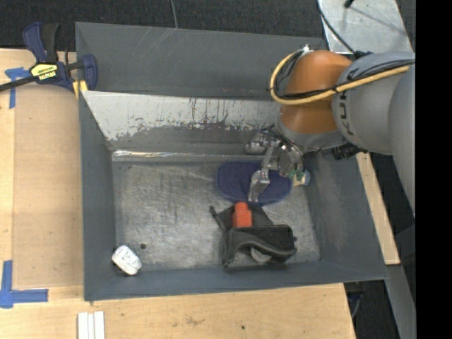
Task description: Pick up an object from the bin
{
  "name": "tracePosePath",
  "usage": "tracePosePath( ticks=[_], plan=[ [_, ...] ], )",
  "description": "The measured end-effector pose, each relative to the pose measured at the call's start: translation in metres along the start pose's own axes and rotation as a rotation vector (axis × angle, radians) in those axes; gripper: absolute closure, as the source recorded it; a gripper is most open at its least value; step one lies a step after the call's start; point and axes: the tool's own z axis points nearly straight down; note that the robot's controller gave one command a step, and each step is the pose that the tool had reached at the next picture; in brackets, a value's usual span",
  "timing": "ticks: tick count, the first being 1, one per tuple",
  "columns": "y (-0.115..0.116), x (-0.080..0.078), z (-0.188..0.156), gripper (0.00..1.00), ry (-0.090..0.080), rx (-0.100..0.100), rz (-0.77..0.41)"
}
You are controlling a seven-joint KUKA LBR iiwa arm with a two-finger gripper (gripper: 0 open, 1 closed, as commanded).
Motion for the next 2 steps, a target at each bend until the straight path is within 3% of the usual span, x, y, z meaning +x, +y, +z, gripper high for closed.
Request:
tracePosePath(
  ticks=[1, 2],
  plan=[
    [0.011, 0.007, -0.028, 0.0, -0.004, -0.003, 0.002],
    [0.028, 0.02, -0.022, 0.0, 0.004, -0.003, 0.046]
  ],
)
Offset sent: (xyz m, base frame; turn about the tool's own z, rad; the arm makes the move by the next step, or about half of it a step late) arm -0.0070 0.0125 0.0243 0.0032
